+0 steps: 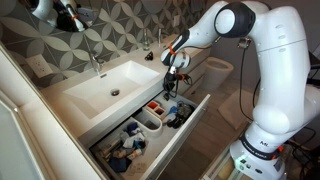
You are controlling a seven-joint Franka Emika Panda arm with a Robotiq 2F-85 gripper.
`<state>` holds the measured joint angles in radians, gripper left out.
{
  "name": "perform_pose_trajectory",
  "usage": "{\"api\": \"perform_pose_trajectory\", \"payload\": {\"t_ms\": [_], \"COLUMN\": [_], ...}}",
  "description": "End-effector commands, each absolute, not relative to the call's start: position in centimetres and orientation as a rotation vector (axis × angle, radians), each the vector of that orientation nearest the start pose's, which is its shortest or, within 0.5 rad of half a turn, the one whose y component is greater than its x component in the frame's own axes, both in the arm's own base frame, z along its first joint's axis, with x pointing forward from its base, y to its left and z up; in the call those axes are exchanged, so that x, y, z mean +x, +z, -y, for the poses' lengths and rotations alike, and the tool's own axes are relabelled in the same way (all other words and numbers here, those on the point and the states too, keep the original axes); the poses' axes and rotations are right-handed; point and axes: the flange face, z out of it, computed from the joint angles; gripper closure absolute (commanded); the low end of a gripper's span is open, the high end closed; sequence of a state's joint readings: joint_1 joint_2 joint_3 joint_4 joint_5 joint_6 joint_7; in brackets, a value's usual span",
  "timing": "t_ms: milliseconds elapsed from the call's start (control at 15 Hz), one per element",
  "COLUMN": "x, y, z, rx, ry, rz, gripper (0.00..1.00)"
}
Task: Move the black and yellow object on the counter top and put it in the opened drawer
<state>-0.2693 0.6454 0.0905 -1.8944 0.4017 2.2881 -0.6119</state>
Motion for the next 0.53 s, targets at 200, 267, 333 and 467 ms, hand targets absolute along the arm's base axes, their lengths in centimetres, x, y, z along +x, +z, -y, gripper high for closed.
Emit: {"api": "perform_pose_trajectory", "payload": {"t_ms": [200, 267, 333, 467], "x": [59.45, 59.45, 59.45, 59.02], "y": [14.36, 14.36, 14.36, 13.78], "z": [9.93, 9.93, 9.93, 9.34], "rx": [-2.738, -2.738, -2.738, -2.744], "ry": [0.15, 0.15, 0.15, 0.134], "rz": [0.16, 0.16, 0.16, 0.15], "gripper": [0.96, 0.96, 0.99, 0.99]}}
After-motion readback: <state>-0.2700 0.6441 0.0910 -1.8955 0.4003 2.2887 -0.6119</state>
